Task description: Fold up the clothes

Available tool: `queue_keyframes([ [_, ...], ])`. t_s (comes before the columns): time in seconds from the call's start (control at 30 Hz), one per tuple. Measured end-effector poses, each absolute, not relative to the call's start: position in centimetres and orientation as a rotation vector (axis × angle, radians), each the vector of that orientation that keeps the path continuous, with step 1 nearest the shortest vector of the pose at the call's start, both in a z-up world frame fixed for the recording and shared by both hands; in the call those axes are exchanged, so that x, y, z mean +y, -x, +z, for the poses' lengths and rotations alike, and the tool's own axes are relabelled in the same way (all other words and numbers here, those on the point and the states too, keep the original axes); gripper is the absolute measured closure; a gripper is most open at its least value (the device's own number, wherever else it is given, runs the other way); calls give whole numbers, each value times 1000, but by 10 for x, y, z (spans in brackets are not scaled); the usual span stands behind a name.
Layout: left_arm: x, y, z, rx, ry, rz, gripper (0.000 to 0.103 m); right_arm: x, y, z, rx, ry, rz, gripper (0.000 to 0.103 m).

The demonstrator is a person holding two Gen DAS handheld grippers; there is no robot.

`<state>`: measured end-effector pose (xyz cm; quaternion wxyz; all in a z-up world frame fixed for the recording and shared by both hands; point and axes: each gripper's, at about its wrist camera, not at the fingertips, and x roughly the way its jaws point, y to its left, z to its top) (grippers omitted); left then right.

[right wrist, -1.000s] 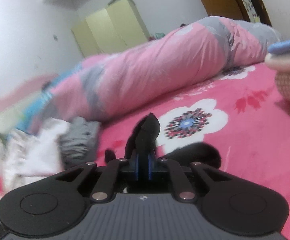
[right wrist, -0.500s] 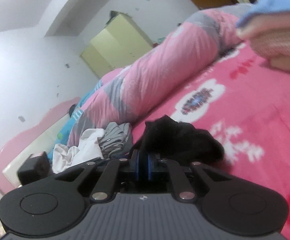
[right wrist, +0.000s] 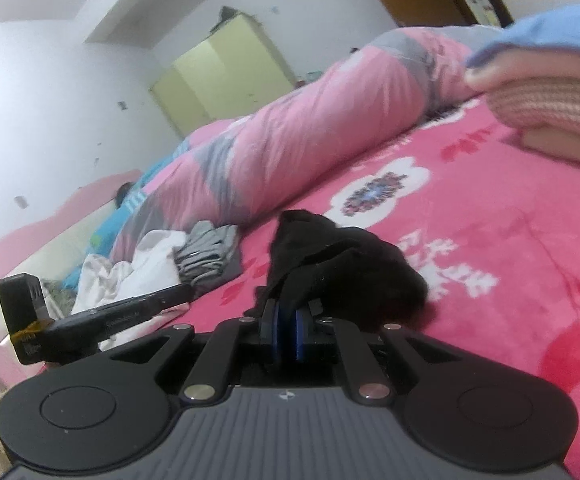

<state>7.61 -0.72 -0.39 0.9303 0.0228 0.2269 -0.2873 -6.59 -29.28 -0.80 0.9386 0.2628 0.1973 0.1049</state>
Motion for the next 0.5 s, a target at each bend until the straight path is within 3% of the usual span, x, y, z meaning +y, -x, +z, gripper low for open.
queue_keyframes([
  [0.1,-4,-71,-4,482,-72,-638,95,-292,67,-8,392,-564,205,95],
  [0.17,-14,-59,-7,462,-132,-668,52,-301,71,-9,362,-652,202,95],
  [0.23,-32,-50,-11,430,-198,-701,35,-312,79,-10,311,-745,211,95],
  [0.37,-72,-34,-22,391,-311,-832,16,-327,93,-9,256,-834,190,96],
  [0.5,-109,-28,-42,356,-454,-820,22,-329,99,-9,282,-813,151,95],
])
